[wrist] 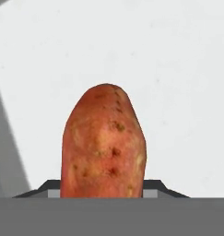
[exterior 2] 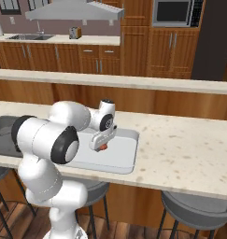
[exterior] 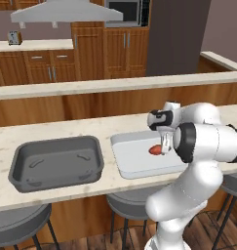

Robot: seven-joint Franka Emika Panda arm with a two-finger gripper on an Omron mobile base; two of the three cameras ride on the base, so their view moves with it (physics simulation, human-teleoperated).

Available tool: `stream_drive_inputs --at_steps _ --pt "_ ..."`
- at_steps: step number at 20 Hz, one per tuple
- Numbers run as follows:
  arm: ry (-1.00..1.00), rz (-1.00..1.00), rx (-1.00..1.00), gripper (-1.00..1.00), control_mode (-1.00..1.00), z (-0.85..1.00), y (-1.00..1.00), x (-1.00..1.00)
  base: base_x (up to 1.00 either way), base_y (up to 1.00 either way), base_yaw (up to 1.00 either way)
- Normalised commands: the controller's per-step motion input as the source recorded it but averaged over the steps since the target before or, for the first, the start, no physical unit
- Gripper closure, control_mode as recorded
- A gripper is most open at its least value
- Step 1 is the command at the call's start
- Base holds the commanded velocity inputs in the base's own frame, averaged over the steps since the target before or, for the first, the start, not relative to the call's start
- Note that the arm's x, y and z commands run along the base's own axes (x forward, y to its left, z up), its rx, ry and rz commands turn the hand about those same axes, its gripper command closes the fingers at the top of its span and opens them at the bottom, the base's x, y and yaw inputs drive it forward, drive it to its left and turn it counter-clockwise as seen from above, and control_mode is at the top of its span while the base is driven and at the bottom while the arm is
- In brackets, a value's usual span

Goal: Place the cold items (lime and sweet potato) from the fridge in one tupperware on the dining counter. Place the warm items (hot dog and kebab skewer) in the stove area in another tupperware.

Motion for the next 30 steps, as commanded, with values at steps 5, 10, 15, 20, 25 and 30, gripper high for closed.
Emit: stream_drive_inputs --at_steps 5,10,15,20,25,30 --pt "0.00 0.07 0.00 1.00 -1.00 -0.44 0.00 0.27 0.00 0.00 0.00" --pt "0.02 0.10 0.00 -1.00 -1.00 -0.53 0.02 0.18 0.00 0.00 0.00" --pt "-0.06 0.05 0.00 -1.00 -1.00 -0.36 0.01 -0.12 0.00 0.00 0.00" --pt "-0.19 0.00 -0.04 -1.00 -1.00 0.23 0.10 -0.15 0.00 0.00 0.00" --pt "-0.14 -0.01 -0.04 -1.00 -1.00 0.59 0.09 -0.34 0.00 0.00 0.00" --pt "-0.06 -0.18 -0.01 -1.00 -1.00 0.79 0.25 -0.73 0.00 0.00 0.00"
